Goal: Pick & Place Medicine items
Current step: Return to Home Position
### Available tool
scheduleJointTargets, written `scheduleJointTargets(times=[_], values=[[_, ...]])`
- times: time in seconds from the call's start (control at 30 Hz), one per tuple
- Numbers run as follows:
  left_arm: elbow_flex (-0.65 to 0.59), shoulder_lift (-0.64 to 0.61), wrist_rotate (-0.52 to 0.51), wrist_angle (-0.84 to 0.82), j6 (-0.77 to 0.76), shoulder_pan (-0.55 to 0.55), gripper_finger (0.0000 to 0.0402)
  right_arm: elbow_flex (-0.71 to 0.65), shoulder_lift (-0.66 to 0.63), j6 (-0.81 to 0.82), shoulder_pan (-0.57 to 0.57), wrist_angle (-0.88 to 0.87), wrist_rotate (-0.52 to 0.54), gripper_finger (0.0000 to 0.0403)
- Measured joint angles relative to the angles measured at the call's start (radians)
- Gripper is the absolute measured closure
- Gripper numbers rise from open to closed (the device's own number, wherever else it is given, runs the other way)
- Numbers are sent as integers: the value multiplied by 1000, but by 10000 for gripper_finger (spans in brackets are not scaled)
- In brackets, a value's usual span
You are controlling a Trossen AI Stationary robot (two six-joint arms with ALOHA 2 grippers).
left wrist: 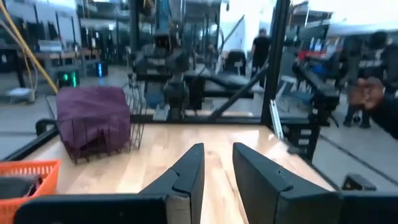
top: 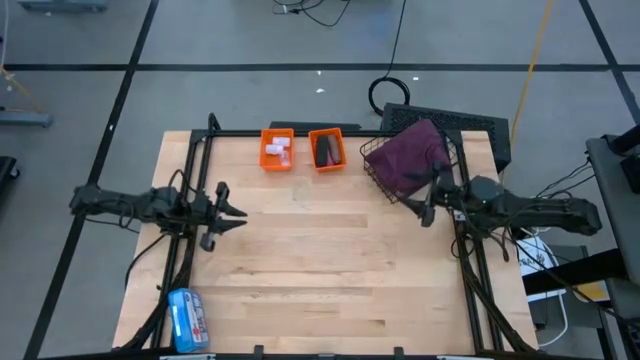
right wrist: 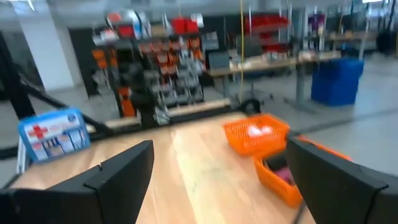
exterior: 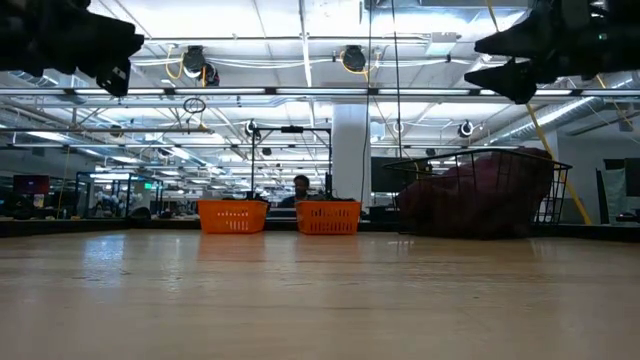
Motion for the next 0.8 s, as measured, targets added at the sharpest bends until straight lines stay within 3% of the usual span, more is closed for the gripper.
scheduleJointTargets(times=[0.17,0.43,0.6,0.8], values=[[-80,-11,49,149,-2,24,309,-102,0,-22,82,142,75,53],[-95,-11,108,144,-18,49,309,-105,-12,-122,249,94,139,53],[-95,-11,110,135,-42,70,309,-106,-118,-173,322,-43,277,53],[-95,-11,107,132,-23,73,309,-117,-227,-194,350,-94,108,53]])
